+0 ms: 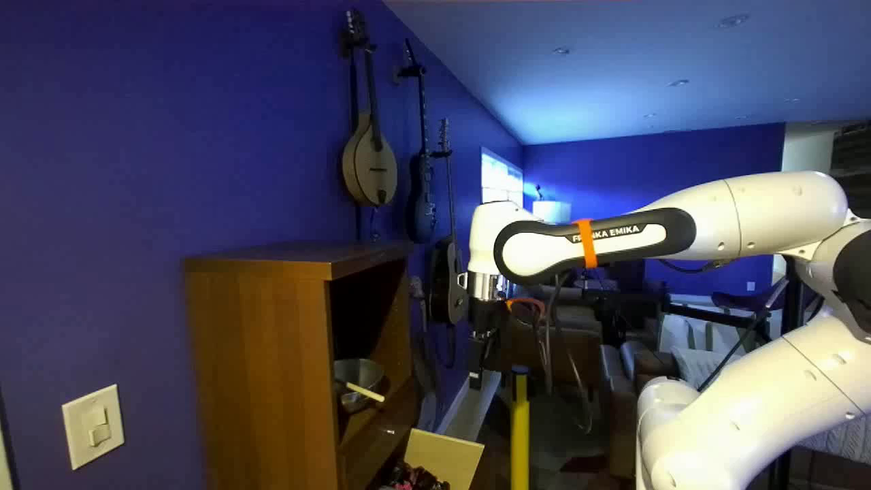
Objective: Put the wooden spoon on top of the cabinet
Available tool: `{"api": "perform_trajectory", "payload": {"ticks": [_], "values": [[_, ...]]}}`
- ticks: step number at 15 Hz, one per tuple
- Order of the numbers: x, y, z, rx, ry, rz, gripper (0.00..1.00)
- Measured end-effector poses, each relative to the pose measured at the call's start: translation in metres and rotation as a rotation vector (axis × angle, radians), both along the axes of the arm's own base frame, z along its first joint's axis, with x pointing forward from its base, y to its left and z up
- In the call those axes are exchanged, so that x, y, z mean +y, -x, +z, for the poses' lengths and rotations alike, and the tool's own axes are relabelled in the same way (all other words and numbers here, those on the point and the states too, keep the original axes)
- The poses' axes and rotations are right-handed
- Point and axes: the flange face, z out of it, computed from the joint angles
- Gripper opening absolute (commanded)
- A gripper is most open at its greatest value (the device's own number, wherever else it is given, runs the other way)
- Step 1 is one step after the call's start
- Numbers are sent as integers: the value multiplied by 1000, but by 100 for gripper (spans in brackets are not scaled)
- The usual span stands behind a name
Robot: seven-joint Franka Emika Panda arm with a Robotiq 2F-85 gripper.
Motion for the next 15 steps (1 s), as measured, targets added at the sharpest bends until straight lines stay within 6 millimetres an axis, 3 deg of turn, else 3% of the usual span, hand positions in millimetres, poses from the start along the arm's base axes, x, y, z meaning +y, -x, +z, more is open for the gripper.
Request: {"api": "perform_trajectory", "payload": {"ticks": [7, 12, 15], "values": [[2, -3, 1, -26, -14, -14, 100], [17, -34, 5, -288, -53, -79, 100], [30, -59, -12, -375, -33, -53, 100]]}}
